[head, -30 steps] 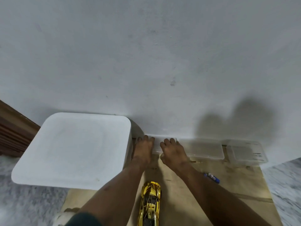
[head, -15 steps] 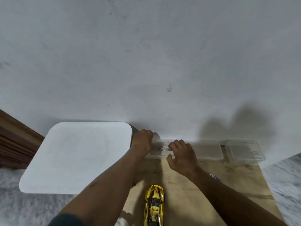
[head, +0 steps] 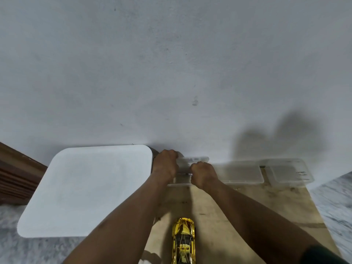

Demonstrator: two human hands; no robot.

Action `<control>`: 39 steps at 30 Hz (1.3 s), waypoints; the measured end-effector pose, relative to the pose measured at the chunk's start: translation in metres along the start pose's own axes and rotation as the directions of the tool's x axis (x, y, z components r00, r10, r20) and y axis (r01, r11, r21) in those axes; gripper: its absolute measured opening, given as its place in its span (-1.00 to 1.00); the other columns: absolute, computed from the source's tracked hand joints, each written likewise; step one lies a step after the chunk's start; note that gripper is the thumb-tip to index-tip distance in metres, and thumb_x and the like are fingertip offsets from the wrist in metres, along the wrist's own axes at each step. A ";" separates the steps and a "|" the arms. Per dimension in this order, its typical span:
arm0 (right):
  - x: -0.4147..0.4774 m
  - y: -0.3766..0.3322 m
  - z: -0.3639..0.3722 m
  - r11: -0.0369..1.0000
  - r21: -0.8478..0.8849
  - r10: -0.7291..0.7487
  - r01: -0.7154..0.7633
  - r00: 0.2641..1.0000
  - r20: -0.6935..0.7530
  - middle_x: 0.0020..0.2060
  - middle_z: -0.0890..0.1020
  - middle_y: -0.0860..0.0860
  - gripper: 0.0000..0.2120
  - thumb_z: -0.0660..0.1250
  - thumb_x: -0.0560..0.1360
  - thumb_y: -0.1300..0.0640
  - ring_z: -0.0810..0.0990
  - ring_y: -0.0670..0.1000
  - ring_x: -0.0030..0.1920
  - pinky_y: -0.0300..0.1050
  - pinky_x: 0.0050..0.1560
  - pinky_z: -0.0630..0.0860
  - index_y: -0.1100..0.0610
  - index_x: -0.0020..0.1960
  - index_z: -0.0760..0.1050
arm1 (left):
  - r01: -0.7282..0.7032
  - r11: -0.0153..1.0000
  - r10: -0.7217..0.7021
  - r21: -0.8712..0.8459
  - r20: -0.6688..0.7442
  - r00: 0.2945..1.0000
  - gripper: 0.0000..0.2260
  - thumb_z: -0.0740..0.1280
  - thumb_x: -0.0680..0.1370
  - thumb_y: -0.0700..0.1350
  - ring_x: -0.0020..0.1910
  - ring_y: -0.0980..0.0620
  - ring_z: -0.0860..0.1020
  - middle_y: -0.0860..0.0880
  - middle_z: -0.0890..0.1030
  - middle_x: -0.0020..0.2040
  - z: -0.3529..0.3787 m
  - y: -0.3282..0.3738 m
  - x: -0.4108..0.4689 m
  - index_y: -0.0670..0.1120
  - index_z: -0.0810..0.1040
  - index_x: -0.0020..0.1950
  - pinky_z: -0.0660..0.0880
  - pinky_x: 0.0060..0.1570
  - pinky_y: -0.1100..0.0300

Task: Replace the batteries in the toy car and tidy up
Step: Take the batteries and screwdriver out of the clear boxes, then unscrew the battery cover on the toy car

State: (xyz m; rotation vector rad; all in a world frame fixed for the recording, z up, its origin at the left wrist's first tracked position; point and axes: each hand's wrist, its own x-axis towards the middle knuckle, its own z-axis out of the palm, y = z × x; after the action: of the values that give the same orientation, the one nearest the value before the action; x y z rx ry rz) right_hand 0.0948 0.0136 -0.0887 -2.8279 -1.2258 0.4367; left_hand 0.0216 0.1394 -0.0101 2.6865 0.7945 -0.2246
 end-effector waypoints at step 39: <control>-0.203 0.031 0.018 0.745 0.665 0.289 0.046 0.876 -0.385 -0.28 0.63 -0.14 -0.72 0.53 0.38 0.20 0.56 -0.06 -0.38 -0.11 -0.36 0.53 0.04 0.08 0.65 | 0.038 0.993 -0.014 -0.112 0.209 0.978 -0.56 0.32 0.55 0.10 0.30 -0.12 0.50 -0.04 0.51 0.34 0.090 -0.011 -0.175 0.08 0.45 0.42 0.49 0.16 0.04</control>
State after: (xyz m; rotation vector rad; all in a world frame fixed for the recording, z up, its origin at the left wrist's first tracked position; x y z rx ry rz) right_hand -0.0198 -0.1557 -0.0608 -2.1973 -0.6070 0.1212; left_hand -0.1349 0.0289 -0.0551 2.4954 0.7547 -0.4444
